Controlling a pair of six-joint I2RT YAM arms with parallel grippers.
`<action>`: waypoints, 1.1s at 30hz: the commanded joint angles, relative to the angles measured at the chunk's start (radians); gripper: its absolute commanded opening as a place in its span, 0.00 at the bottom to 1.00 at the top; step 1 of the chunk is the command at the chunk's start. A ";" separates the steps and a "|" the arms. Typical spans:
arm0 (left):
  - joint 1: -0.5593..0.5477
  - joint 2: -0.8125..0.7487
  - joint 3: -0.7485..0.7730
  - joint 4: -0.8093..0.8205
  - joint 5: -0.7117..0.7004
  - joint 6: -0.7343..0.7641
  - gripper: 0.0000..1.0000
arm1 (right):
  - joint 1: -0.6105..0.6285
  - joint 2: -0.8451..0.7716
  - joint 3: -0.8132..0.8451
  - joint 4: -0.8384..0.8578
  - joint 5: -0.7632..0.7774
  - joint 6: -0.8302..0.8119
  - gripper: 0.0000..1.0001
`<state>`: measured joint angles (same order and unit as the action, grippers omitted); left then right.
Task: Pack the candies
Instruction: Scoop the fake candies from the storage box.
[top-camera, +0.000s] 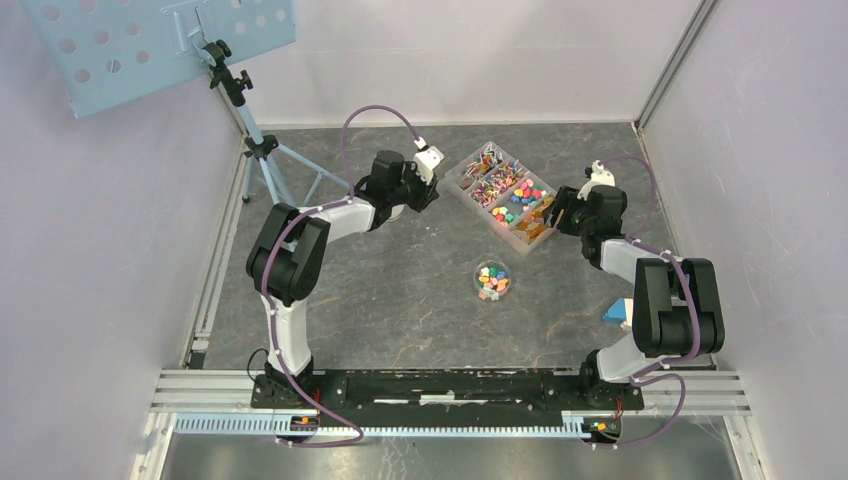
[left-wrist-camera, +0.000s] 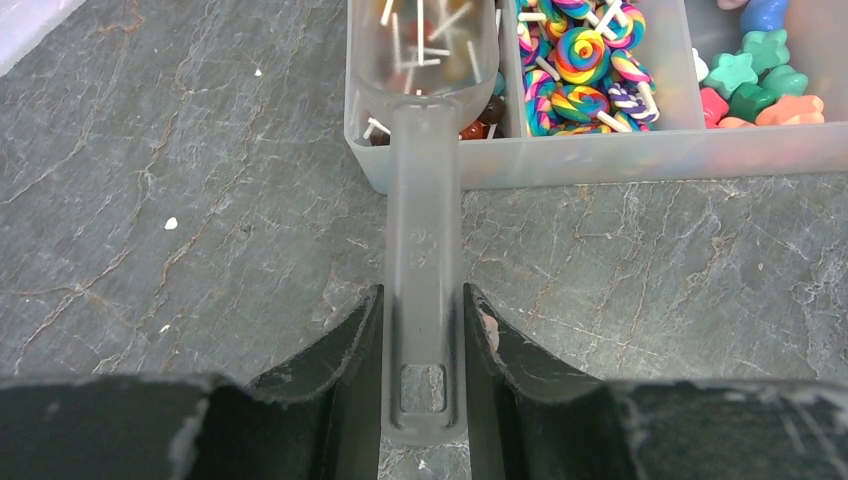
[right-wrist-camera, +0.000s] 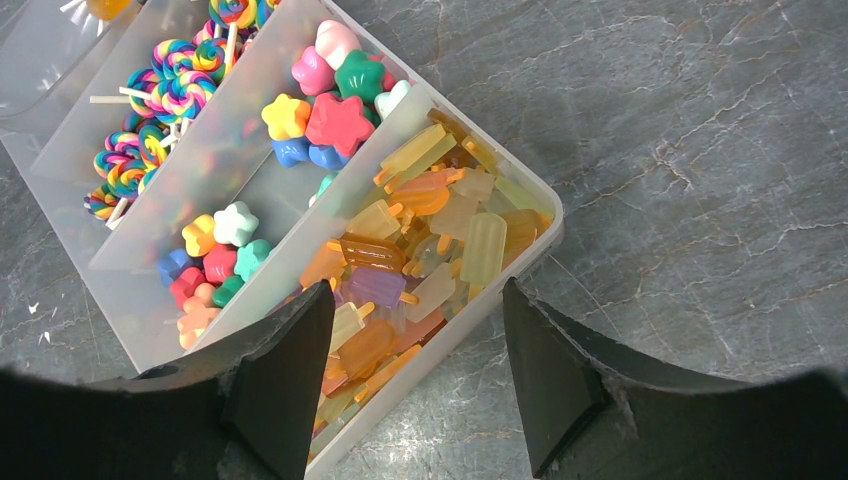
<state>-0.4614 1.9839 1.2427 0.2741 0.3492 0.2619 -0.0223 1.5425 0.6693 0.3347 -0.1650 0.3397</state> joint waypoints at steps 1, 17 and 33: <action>0.001 -0.023 -0.027 0.019 0.011 -0.021 0.02 | -0.004 -0.021 0.010 0.055 -0.034 0.001 0.68; 0.000 -0.099 -0.047 0.034 0.014 -0.031 0.02 | -0.008 -0.030 0.018 0.063 -0.053 0.006 0.68; 0.000 -0.267 0.040 -0.187 -0.018 -0.039 0.02 | -0.008 -0.122 0.069 0.011 -0.151 0.017 0.67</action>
<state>-0.4614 1.7870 1.2140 0.1696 0.3462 0.2581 -0.0338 1.4784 0.6842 0.3157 -0.2554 0.3450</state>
